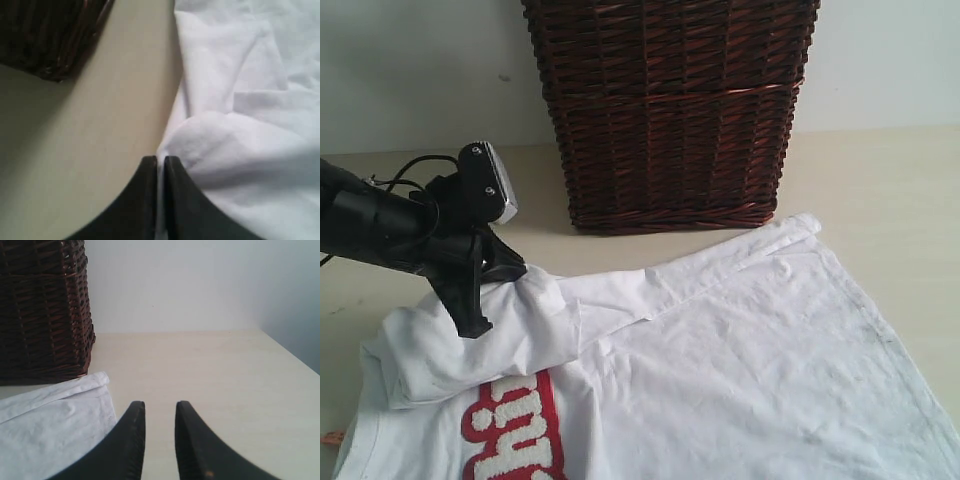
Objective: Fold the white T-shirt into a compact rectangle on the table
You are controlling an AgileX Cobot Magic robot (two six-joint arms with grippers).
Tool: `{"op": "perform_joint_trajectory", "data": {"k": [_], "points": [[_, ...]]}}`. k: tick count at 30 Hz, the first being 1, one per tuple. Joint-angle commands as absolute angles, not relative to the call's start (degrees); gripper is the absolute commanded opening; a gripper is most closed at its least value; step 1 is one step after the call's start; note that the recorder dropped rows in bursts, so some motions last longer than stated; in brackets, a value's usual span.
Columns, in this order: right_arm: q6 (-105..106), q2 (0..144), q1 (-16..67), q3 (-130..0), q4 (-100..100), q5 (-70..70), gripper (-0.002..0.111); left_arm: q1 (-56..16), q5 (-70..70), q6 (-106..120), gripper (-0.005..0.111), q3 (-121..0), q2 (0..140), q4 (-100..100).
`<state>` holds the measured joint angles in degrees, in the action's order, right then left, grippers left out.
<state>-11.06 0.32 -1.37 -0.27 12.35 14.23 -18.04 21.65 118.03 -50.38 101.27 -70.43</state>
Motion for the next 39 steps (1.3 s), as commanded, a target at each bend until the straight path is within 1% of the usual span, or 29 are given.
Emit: {"op": "perform_joint_trajectory", "data": {"k": [1, 8, 9, 11, 15, 17, 19, 22, 25, 29, 32, 36, 38, 39], "points": [[-10.6, 0.0, -1.3, 0.0, 12.3, 14.0, 0.023, -17.9, 20.7, 117.5, 0.009, -50.8, 100.7, -71.5], [-10.6, 0.0, -1.3, 0.0, 12.3, 14.0, 0.023, -17.9, 10.7, 117.5, 0.051, -50.8, 100.7, -82.9], [-10.6, 0.0, -1.3, 0.0, 12.3, 14.0, 0.023, -17.9, 10.1, 117.5, 0.055, -50.8, 100.7, -84.4], [-10.6, 0.0, -1.3, 0.0, 12.3, 14.0, 0.023, -17.9, 10.0, 117.5, 0.058, -50.8, 100.7, -86.0], [-10.6, 0.0, -1.3, 0.0, 12.3, 14.0, 0.023, -17.9, 8.5, 117.4, 0.058, -50.8, 100.7, -87.8], [-10.6, 0.0, -1.3, 0.0, 12.3, 14.0, 0.023, -17.9, 4.8, 116.7, 0.058, -50.7, 100.7, -87.8], [-10.6, 0.0, -1.3, 0.0, 12.3, 14.0, 0.023, -17.9, -2.2, 116.7, 0.058, -50.2, 100.7, -87.8], [-10.6, 0.0, -1.3, 0.0, 12.3, 14.0, 0.023, -17.3, -7.4, 120.4, 0.058, -47.9, 99.6, -87.8], [-10.6, 0.0, -1.3, 0.0, 12.3, 14.0, 0.023, -15.5, -5.8, 120.4, 0.058, -44.0, 97.9, -88.4], [-10.6, 0.0, -1.3, 0.0, 12.3, 14.0, 0.023, -11.8, -1.8, 119.6, 0.055, -38.6, 96.0, -97.6], [-10.6, 0.0, -1.3, 0.0, 12.3, 14.0, 0.023, -8.4, -0.4, 117.7, 0.048, -36.5, 94.1, -99.9], [-10.6, 0.0, -1.3, 0.0, 12.3, 14.0, 0.023, -2.9, 2.4, 110.6, 0.031, -35.8, 90.4, -99.9], [-10.6, 0.0, -1.3, 0.0, 12.3, 14.0, 0.023, -0.6, 5.6, 107.3, 0.023, -35.8, 88.3, -99.9], [-10.6, 0.0, -1.3, 0.0, 12.3, 14.0, 0.023, 0.7, 8.1, 105.0, 0.017, -35.8, 87.3, -99.9]]}}
